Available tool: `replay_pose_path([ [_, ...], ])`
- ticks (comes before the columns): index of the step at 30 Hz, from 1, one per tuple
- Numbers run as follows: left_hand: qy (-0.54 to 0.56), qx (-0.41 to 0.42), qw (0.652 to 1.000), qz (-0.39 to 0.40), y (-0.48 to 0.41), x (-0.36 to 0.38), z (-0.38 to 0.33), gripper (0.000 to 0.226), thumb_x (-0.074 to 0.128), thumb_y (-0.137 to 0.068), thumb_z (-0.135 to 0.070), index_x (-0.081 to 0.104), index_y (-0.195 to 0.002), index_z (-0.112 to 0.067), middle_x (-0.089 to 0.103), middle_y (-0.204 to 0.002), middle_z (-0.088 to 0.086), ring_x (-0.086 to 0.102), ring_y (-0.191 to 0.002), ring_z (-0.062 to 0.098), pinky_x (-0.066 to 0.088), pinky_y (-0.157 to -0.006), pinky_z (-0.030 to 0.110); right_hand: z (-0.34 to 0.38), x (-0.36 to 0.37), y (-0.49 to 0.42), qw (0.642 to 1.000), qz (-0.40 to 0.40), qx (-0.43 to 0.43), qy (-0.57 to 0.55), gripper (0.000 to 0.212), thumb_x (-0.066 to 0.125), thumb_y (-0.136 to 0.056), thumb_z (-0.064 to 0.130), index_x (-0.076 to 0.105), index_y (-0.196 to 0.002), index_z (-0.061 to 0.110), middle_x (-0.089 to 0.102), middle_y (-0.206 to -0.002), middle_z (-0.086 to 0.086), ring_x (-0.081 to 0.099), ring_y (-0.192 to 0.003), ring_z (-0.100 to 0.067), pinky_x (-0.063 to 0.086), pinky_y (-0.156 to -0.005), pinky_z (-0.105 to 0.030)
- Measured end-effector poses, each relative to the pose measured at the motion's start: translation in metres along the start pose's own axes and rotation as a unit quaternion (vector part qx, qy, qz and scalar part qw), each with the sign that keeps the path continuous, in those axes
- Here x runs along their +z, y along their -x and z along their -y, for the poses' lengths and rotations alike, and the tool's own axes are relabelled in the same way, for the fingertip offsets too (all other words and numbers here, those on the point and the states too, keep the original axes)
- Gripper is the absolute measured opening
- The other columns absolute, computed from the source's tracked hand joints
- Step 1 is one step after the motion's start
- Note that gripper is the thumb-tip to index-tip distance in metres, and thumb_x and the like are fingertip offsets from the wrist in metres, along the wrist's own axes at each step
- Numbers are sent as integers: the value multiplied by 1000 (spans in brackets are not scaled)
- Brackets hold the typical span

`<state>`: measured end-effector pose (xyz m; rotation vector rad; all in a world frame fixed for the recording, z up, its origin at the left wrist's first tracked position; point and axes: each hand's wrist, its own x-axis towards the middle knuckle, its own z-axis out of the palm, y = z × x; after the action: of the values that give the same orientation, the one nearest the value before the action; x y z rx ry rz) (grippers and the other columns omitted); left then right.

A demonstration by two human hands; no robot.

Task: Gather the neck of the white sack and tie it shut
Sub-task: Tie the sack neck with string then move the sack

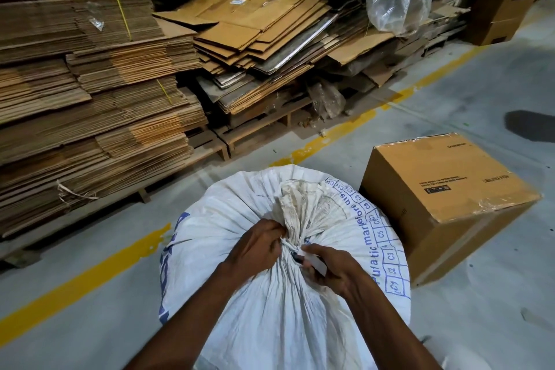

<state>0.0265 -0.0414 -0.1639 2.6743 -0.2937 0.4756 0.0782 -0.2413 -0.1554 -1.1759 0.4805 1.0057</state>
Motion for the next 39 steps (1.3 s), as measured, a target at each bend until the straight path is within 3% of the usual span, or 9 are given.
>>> replay_pose_path([
  [6,-196,150,963,109,-14,-4,8,2,68,-65,-15,69,-64,-16,68,-68,0,65,-73,21,54,-69,29,-15,10,-2,999,4,-4,-37,11,71,-92,7,68,-83,0,69,-63,-11,54,-36,-11,46,-37,-16],
  [12,85,-55,974,203,-20,-18,19,12,66,-73,-22,61,-71,-11,66,-68,0,61,-65,9,46,-58,31,-43,26,-12,992,-53,-110,-38,26,85,-80,21,75,-87,-2,68,-70,-15,57,-48,-15,44,-48,-24],
  [15,294,-199,910,214,-9,-24,16,17,75,-80,-5,73,-96,-11,75,-80,-16,67,-81,-6,49,-71,15,-61,40,-15,971,-109,-214,18,27,85,-81,32,75,-75,7,62,-63,-9,51,-49,-14,44,-54,-29],
  [18,369,-279,854,236,-9,-31,10,12,64,-87,-3,72,-95,2,71,-73,-11,64,-73,1,48,-73,19,-72,54,-17,924,-199,-291,150,18,84,-77,39,77,-78,23,74,-68,8,67,-65,-9,51,-71,-30],
  [21,354,-367,837,200,-27,-33,-1,20,67,-86,-29,65,-71,-16,62,-67,-7,56,-71,11,42,-74,32,-71,69,-16,861,-306,-313,259,18,77,-76,48,75,-79,31,73,-76,12,69,-81,-12,46,-67,-27],
  [25,237,-376,878,179,-48,-17,-15,58,59,-80,-74,69,-91,-17,73,-92,-2,68,-87,18,51,-80,31,-63,86,-28,735,-425,-317,423,18,74,-72,47,73,-83,33,59,-101,3,57,-99,-26,45,-84,-39],
  [29,82,-374,913,140,-50,8,-32,65,39,-93,-65,66,-123,-14,65,-131,10,60,-121,33,44,-104,40,-53,92,-45,696,-480,-327,422,22,51,-91,29,71,-100,22,59,-111,-5,59,-105,-28,44,-89,-42],
  [36,128,-472,872,31,-28,34,-15,54,27,-106,-48,68,-123,-17,70,-121,19,60,-119,36,43,-103,39,-34,38,-43,767,-230,-452,394,22,73,-74,32,56,-86,28,66,-86,18,69,-82,-12,48,-77,-33],
  [39,150,-487,861,-4,-31,42,-12,51,31,-105,-50,67,-125,-20,70,-120,20,61,-118,38,43,-102,39,-18,4,-36,739,-141,-525,398,28,72,-85,30,60,-109,33,70,-109,19,67,-98,-3,55,-87,-40],
])
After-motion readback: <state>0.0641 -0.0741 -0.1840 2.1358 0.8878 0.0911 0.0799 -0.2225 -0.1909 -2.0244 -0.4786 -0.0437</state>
